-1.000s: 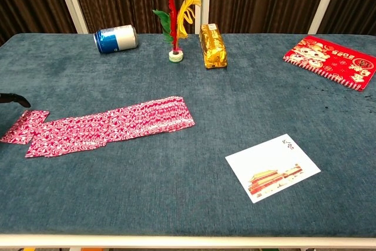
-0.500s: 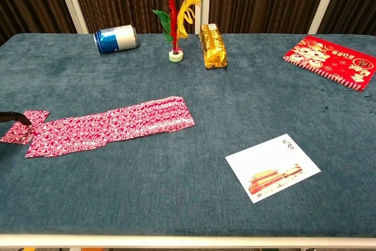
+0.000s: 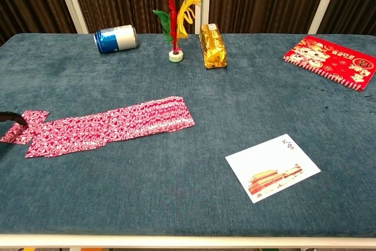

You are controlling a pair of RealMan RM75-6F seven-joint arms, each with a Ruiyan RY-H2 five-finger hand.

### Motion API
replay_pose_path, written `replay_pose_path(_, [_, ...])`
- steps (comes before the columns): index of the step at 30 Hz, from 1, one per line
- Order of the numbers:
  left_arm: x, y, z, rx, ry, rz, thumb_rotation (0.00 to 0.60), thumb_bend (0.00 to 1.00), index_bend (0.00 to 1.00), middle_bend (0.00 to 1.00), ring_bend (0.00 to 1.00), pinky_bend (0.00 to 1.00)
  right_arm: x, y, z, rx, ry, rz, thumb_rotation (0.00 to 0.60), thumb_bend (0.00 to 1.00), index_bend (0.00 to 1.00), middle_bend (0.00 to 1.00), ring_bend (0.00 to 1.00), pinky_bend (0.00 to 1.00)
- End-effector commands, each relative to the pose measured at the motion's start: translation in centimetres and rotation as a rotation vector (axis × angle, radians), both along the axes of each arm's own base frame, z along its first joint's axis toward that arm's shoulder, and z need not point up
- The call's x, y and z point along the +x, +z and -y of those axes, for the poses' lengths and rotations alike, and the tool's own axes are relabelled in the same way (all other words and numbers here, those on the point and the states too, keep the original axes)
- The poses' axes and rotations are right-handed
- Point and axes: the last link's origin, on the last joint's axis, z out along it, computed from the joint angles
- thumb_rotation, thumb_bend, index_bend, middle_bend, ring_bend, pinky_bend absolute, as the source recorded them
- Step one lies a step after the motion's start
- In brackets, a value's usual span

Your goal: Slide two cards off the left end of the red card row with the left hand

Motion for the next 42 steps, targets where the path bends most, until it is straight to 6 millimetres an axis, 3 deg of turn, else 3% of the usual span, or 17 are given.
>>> replay_pose_path(1, [-0.1,0.1,-0.2,0.004,0.004,-0.001,0.6,0.76,0.14,0.86,0.84,0.76,0.0,0.1,0.0,-0.002,-0.001,-0.001,0.6,0.26,0.0,0.0,0.0,0.0])
replay_pose_path(27, [-1.0,-0.8,-2.0,0.008,0.018,0.014,0.6,0.76,0.13,0.86,0.84,0.76,0.0,-0.2,0.2,0.01,-0.01,-0.006,0.6,0.26,0.0,0.0,0.0,0.0])
replay_pose_path(42, [-1.1,-1.4,-4.3,0.035,0.011,0.033,0.6,0.76,0.13,0.86,0.84,0.76,0.0,-0.3,0.4,0.013,-0.016,-0.011,0.6,0.26,0.0,0.0,0.0,0.0])
